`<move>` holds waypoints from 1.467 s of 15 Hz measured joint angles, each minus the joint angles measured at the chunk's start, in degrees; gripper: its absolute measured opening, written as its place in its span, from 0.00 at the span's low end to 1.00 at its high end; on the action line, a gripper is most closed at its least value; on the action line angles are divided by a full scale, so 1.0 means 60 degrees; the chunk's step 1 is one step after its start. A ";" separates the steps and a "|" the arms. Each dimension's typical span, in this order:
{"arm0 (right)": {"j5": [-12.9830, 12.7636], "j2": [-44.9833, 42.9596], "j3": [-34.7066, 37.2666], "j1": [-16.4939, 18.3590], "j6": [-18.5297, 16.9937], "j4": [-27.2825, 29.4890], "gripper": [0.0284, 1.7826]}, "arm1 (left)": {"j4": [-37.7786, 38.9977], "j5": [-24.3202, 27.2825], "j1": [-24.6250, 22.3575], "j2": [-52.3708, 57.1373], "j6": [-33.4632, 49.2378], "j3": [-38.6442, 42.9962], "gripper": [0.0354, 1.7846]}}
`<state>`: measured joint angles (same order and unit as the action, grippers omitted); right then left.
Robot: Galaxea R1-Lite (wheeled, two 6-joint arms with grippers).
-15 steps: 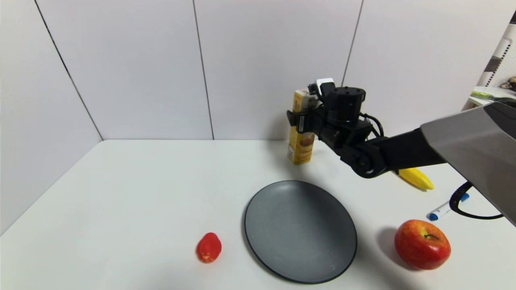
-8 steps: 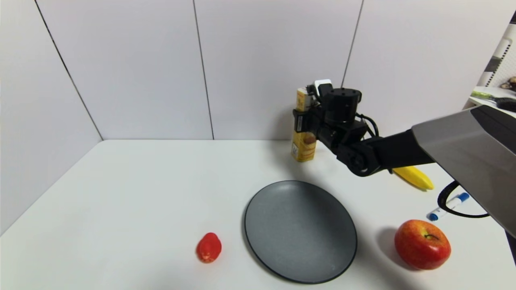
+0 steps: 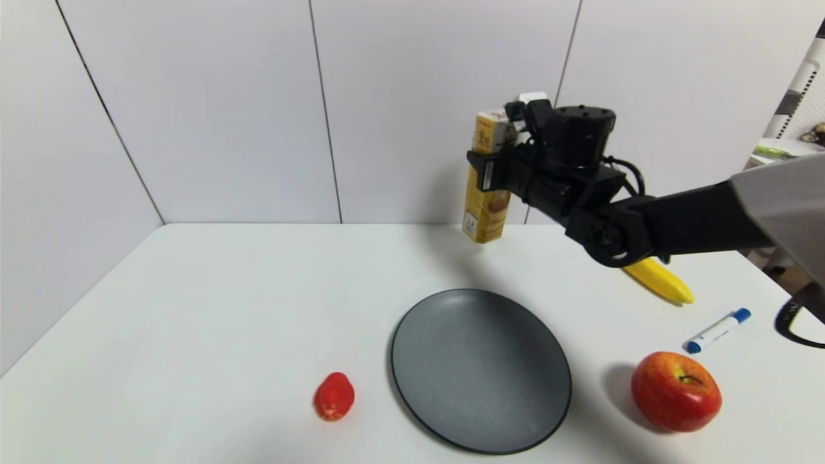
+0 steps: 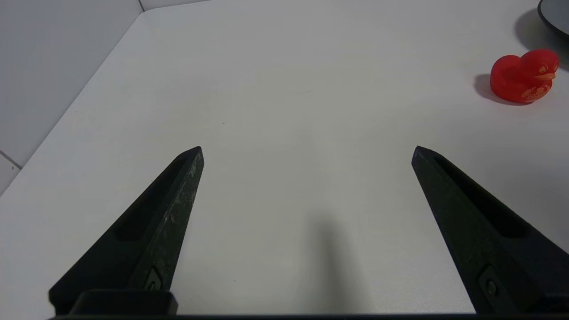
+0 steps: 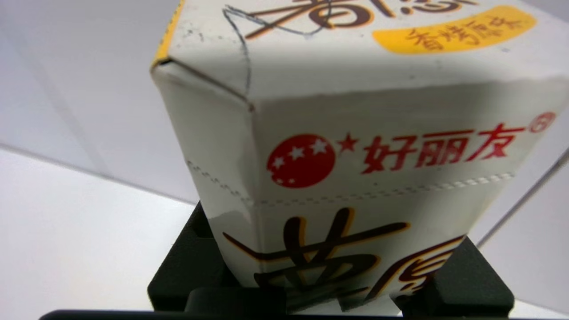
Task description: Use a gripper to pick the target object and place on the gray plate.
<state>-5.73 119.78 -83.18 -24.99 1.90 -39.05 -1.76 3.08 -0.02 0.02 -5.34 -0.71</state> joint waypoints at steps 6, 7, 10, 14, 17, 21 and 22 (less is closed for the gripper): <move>0.2905 -0.3509 0.3342 -0.0644 -0.0047 0.0559 0.49 | 0.0000 -0.0006 0.0000 0.0004 0.0000 0.0000 0.94; 0.3123 -0.4009 0.4064 -0.0878 -0.0057 0.0628 0.49 | 0.0000 -0.0006 0.0000 0.0004 0.0000 0.0000 0.94; 0.4001 -0.5122 0.5912 -0.1369 -0.0018 0.0656 0.49 | 0.0000 -0.0004 0.0000 0.0004 0.0004 0.0000 0.94; 0.4263 -0.5490 0.6619 -0.1512 0.0045 0.0605 0.49 | 0.0004 -0.0004 -0.0004 0.0000 0.0004 0.0000 0.94; 0.4261 -0.5293 0.6664 -0.1518 0.0018 0.0081 0.49 | 0.0000 -0.0004 0.0004 0.0004 0.0004 0.0000 0.94; 0.4234 -0.4606 0.6817 -0.1481 0.0049 -0.1233 0.49 | 0.0000 0.0000 0.0000 0.0004 0.0000 0.0000 0.94; 0.4230 -0.4441 0.6945 -0.1447 0.0059 -0.1550 0.49 | 0.0000 -0.0004 0.0000 0.0004 0.0000 0.0000 0.94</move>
<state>19.65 93.14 -41.51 -33.67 2.26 -48.35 -1.76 3.06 -0.02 0.05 -5.34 -0.71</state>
